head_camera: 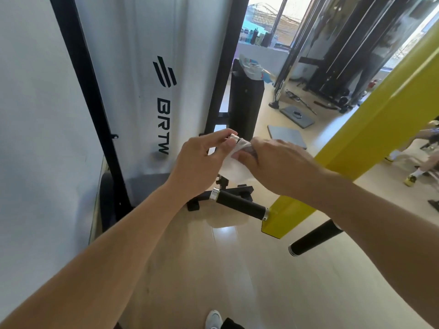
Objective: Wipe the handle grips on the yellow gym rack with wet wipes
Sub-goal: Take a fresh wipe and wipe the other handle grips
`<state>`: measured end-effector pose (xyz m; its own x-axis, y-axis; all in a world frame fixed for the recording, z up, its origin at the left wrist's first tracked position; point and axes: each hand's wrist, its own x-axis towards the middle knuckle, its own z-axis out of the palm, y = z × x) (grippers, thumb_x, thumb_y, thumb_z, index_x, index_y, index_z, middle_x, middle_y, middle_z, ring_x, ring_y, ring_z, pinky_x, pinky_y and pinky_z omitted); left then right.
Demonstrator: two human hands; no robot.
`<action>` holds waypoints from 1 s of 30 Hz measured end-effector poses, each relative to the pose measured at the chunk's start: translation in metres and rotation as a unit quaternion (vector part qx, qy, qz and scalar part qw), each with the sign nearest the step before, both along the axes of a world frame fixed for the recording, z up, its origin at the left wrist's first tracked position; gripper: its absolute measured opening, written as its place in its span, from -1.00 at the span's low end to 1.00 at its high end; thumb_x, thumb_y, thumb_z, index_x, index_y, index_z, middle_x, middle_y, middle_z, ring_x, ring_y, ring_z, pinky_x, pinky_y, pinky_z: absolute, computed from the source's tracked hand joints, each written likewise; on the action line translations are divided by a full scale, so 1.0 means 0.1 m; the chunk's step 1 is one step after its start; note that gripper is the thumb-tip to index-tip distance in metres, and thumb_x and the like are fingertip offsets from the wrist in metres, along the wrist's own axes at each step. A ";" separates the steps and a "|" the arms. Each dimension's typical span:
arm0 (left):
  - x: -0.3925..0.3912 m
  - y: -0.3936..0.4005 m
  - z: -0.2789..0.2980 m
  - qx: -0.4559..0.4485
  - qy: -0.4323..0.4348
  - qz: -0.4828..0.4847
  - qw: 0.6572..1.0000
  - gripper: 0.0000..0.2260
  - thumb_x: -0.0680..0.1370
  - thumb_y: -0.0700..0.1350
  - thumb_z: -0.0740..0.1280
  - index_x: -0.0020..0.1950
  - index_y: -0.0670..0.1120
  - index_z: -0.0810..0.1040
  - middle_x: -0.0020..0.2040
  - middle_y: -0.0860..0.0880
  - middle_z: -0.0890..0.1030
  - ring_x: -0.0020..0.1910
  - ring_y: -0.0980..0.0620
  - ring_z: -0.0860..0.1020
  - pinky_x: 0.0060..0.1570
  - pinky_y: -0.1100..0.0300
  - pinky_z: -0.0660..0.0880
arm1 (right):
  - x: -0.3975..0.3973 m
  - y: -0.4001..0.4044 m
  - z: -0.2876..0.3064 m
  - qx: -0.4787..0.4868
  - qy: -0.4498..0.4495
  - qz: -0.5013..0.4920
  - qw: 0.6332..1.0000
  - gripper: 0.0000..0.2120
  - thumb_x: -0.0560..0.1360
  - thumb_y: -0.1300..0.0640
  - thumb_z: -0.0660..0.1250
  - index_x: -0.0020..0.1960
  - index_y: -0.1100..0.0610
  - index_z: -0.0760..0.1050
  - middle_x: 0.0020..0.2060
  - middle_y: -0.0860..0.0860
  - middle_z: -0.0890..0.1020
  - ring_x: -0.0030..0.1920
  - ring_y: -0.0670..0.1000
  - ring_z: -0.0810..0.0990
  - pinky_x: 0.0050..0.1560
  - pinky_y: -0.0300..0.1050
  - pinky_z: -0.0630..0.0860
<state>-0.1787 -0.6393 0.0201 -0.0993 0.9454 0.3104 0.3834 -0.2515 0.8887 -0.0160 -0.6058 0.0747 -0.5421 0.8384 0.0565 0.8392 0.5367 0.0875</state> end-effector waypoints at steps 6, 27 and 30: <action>0.02 0.03 -0.04 0.001 0.016 0.030 0.999 -0.75 0.65 0.02 0.25 0.28 0.09 0.62 0.14 0.07 0.70 0.07 0.10 0.64 0.11 0.39 0.48 | -0.11 0.00 -0.04 -0.069 0.096 0.015 0.993 -0.64 0.63 -0.08 0.25 0.31 0.13 0.40 0.10 0.03 0.58 -0.02 -0.02 0.53 0.05 -0.14 0.52; 0.05 0.05 -0.14 0.010 0.034 0.040 0.999 -0.74 0.66 0.05 0.20 0.26 0.05 0.59 0.11 0.09 0.68 0.05 0.14 0.58 -0.03 0.74 0.27 | 0.16 -0.24 -0.03 0.114 -0.194 -0.005 0.974 -0.77 0.68 0.02 0.11 0.23 0.16 0.32 -0.18 0.02 0.52 -0.24 0.02 0.46 0.04 -0.03 0.48; 0.10 0.01 -0.14 0.013 0.009 0.033 0.999 -0.75 0.66 0.01 0.22 0.25 0.03 0.60 0.05 0.09 0.66 -0.06 0.21 0.58 -0.05 0.67 0.34 | 0.17 -0.31 0.08 0.114 -0.205 -0.014 0.972 -0.74 0.70 0.02 0.02 0.28 0.16 0.24 -0.14 0.03 0.44 -0.16 0.03 0.43 0.13 -0.03 0.44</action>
